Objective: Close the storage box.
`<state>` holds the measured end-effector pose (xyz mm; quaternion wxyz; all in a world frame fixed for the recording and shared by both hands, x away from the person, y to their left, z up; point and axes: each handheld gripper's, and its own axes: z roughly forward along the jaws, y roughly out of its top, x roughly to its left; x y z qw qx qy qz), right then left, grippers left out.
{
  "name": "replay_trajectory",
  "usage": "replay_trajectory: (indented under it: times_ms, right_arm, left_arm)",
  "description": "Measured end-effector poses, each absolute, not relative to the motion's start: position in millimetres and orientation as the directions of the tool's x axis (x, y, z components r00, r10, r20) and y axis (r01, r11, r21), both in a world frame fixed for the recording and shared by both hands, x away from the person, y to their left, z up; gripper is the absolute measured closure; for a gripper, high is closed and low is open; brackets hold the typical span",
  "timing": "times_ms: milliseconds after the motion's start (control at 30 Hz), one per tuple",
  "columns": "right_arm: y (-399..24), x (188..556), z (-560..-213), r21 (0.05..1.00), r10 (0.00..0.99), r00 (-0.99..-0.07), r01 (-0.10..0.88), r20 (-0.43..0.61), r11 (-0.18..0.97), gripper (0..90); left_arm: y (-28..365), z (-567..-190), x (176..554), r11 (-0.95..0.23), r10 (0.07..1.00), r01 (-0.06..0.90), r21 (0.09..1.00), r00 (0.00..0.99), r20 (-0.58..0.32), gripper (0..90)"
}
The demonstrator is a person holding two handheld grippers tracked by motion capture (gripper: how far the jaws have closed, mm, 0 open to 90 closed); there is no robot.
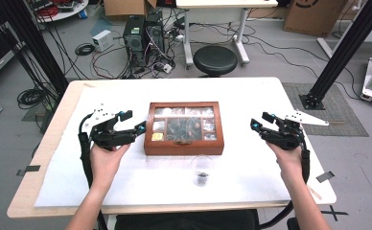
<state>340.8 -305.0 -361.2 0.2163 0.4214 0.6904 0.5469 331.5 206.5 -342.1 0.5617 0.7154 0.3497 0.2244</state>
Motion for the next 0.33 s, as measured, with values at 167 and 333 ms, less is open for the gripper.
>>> replay_trajectory:
  times_ms: [167,333]
  right_arm:
    - [-305.0,340.7,-361.4,0.936,0.818,-0.551,0.348,0.164,0.046,36.7]
    - [-305.8,342.1,-362.5,0.934,0.815,-0.556,0.353,0.164,0.052,34.8]
  left_arm:
    - [205.4,-342.9,331.8,-0.126,0.751,0.249,0.960,0.656,-0.071,30.9]
    - [206.8,-343.3,332.5,-0.117,0.758,0.248,0.962,0.648,-0.075,30.1]
